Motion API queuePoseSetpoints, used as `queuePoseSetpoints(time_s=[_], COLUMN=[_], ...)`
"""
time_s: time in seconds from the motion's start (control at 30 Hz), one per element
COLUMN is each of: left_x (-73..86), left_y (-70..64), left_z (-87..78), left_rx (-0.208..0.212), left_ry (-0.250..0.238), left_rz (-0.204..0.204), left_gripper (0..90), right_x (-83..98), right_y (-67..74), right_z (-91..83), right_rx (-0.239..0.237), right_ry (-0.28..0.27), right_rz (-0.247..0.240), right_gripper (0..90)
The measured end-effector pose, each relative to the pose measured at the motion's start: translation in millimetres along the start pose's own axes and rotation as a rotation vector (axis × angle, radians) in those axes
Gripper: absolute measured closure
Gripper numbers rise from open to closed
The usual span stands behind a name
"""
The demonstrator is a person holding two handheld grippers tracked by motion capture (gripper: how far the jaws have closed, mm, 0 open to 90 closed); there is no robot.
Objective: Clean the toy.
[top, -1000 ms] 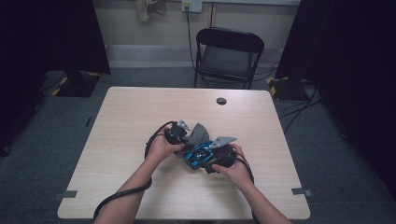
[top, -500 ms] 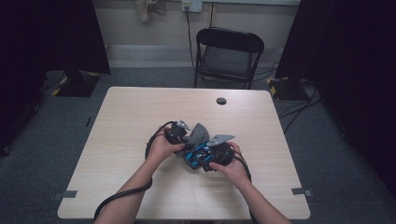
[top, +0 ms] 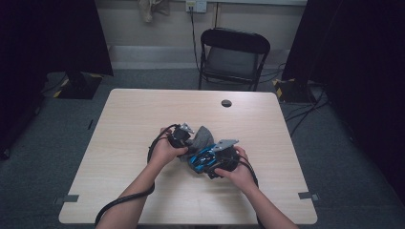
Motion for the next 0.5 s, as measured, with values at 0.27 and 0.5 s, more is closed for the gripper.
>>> queuePoseSetpoints(time_s=[0.27,0.5], left_x=[6.0,18.4], left_y=[2.4,1.9], left_z=[-10.4,-25.6], left_rx=[0.004,0.040], left_ry=[0.022,0.053], left_rz=[0.018,0.033], left_gripper=[73.6,73.7], right_x=[3.1,3.3], right_y=[-3.4,-4.9], right_z=[-0.3,-0.1], right_rx=[-0.002,-0.003], right_ry=[-0.013,-0.009], right_rz=[0.004,0.003], right_gripper=[4.0,3.9])
Point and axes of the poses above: each handheld gripper's, and its own axes: z roughly forward along the jaws, x roughly out of its underside, y roughly to its left, the point moved 3 cm from there along z, roughly forward along the jaws, and after that the axes turned 6 degrees about -y, right-handed, at the moved point
